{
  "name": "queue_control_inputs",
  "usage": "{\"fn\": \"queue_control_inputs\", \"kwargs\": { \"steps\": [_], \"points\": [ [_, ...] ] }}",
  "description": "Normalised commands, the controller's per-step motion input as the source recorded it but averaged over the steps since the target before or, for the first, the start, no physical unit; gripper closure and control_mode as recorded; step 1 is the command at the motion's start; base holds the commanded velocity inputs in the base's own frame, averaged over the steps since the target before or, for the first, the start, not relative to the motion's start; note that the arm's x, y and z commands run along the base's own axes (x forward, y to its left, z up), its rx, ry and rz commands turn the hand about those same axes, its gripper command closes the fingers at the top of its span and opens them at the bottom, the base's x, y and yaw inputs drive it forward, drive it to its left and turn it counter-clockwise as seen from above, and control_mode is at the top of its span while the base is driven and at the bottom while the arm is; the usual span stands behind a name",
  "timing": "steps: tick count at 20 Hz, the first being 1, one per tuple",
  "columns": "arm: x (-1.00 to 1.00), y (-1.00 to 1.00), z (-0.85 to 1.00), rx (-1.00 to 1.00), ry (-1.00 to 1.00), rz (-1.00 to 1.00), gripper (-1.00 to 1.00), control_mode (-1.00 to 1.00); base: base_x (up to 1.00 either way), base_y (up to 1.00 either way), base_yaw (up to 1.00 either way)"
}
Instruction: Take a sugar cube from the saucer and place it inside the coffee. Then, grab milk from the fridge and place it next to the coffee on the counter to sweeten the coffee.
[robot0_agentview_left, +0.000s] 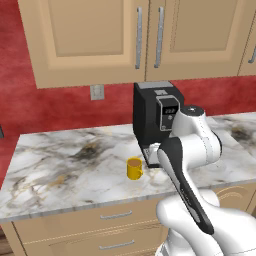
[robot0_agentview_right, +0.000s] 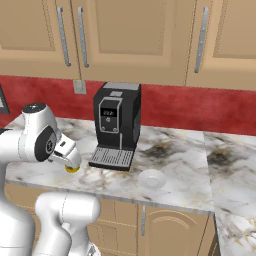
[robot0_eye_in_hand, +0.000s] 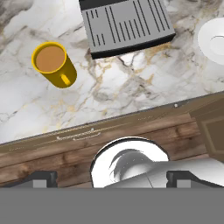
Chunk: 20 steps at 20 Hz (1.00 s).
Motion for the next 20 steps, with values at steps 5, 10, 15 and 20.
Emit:
{"fn": "queue_control_inputs", "kwargs": {
  "steps": [5,10,15,20],
  "points": [
    [-0.05,-0.15,0.01,0.0,0.0,0.15,-1.0,-1.0,0.0,0.0,0.0],
    [0.0,0.04,-0.07,-0.01,0.02,0.12,-1.0,-1.0,0.0,0.0,0.0],
    [0.0,0.0,0.0,0.0,0.0,0.0,-1.0,-1.0,0.0,0.0,0.0],
    [0.0,0.0,0.0,0.0,0.0,0.0,-1.0,1.0,-0.45,0.02,-0.3]
  ]
}}
